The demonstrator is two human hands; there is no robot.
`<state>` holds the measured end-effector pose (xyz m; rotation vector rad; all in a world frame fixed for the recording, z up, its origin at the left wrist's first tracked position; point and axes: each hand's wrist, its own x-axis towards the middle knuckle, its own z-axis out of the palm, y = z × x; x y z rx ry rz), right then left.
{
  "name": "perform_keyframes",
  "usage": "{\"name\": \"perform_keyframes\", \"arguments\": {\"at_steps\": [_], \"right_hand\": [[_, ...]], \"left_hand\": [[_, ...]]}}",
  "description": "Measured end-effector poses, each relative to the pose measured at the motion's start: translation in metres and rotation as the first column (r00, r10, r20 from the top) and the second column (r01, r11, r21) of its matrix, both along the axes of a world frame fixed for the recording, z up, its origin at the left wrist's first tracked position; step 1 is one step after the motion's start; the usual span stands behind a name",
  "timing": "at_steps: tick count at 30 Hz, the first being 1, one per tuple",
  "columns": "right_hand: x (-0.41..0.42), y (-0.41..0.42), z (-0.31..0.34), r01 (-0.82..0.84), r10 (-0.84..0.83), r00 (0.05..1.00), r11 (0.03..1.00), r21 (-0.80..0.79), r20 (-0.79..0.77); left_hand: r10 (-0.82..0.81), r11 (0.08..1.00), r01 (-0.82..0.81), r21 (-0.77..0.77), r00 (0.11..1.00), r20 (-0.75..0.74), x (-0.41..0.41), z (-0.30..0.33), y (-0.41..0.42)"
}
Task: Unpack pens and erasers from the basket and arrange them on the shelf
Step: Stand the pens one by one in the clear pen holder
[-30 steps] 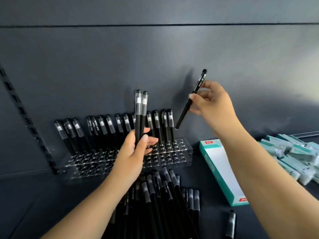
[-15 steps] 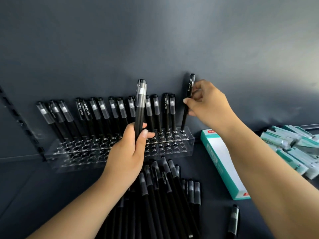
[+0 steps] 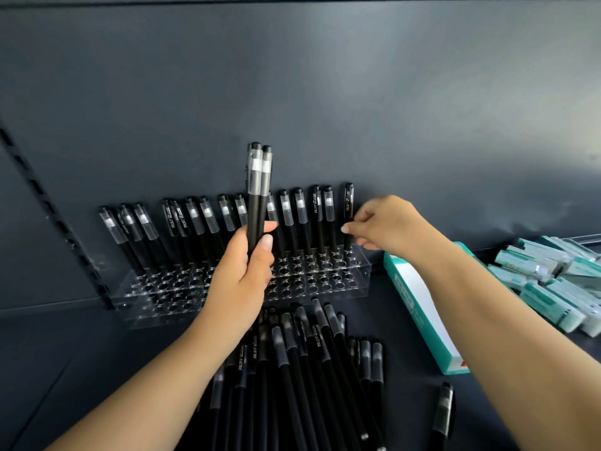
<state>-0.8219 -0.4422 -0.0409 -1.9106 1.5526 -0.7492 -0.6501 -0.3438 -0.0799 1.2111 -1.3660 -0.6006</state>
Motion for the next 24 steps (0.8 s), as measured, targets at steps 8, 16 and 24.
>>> {"name": "perform_keyframes", "arguments": {"at_steps": [8, 16, 24], "right_hand": [[0.003, 0.058, 0.034, 0.017, -0.028, 0.999, 0.976, -0.219, -0.043], [0.100, 0.149, 0.048, -0.266, 0.238, 0.770, 0.963, -0.041, 0.592], [0.180, 0.178, 0.042, -0.270, 0.231, 0.754, 0.962, -0.031, 0.615]], "left_hand": [[-0.173, 0.974, 0.213, 0.071, 0.913, -0.371, 0.005, 0.023, 0.024], [-0.335, 0.930, 0.363, 0.065, 0.905, -0.263, 0.069, 0.030, 0.092], [-0.241, 0.966, 0.255, 0.034, 0.942, -0.234, 0.125, 0.018, 0.118]]}}
